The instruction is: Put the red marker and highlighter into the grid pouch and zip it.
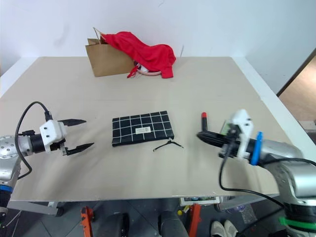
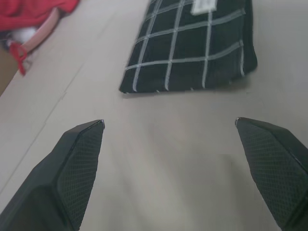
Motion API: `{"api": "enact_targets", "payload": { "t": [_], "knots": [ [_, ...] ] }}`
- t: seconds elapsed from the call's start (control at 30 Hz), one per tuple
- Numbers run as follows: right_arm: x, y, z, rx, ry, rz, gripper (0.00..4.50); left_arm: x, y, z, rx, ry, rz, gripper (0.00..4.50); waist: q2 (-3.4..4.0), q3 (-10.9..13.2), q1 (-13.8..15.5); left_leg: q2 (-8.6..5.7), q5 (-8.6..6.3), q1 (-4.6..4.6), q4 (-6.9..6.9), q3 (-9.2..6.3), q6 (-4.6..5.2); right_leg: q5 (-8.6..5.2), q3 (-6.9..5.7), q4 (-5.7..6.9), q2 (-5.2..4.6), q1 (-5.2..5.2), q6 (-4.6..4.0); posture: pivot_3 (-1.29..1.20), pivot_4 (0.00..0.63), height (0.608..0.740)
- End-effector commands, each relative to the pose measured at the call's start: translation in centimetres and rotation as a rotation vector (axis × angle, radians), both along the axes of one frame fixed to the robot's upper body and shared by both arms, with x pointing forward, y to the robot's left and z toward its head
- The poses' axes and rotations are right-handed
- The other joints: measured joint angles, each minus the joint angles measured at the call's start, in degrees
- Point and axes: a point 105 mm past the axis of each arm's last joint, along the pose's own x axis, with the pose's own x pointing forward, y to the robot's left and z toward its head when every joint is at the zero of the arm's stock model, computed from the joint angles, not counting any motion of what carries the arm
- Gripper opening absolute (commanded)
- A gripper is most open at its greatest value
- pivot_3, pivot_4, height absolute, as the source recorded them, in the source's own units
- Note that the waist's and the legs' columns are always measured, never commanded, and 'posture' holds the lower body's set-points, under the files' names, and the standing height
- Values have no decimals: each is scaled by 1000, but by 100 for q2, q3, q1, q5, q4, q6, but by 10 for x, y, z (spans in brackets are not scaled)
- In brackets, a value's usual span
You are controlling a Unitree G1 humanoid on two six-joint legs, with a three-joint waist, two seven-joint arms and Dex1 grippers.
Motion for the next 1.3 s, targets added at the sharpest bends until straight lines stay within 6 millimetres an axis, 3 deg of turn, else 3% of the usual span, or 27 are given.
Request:
{"api": "enact_targets", "payload": {
  "t": [0.03, 0.17, 0.3, 0.57, 0.87, 1.3],
  "knots": [
    [29, 32, 5, -77, -92, 25, 39, 4, -10, 0, 73, -61, -68, 4500, 2, 1, -4, 3, 0, -1, 4, 2, 0, 6, -1, 1, 2, -2, -2, 0, 150, 740],
    [49, 59, -2, -174, -125, 75, 39, 8, -21, -3, 102, -84, -117, 4500, 2, 1, 24, 1, 2, -24, 10, -3, 2, 9, -10, 6, 0, -17, -5, 0, 150, 740],
    [56, 67, -18, -279, -117, 94, 39, 10, -30, -2, 110, -103, -145, 4500, 2, 0, 55, -8, 1, -58, 12, -8, 3, 17, -8, 9, -4, -43, -22, 0, 150, 740],
    [70, 45, -71, -679, -89, 91, 39, 12, -53, 1, 112, -136, -220, 4500, 0, -3, 69, -6, 0, -63, 25, -5, 5, 18, -12, 35, -2, -61, -29, 0, 150, 740],
    [76, 57, -66, -655, -128, 132, 39, 29, -77, -21, 160, -202, -229, 4500, 0, -8, 108, -4, 14, 28, 36, 2, 17, 8, -11, 42, -4, 24, -7, 0, 150, 740],
    [72, 58, -63, -640, -128, 151, 39, 40, -95, -35, 106, -229, -241, 4500, 9, -15, 129, -7, 15, 40, 33, 3, 18, 5, -10, 65, -3, 25, -5, 0, 150, 740]
  ]
}}
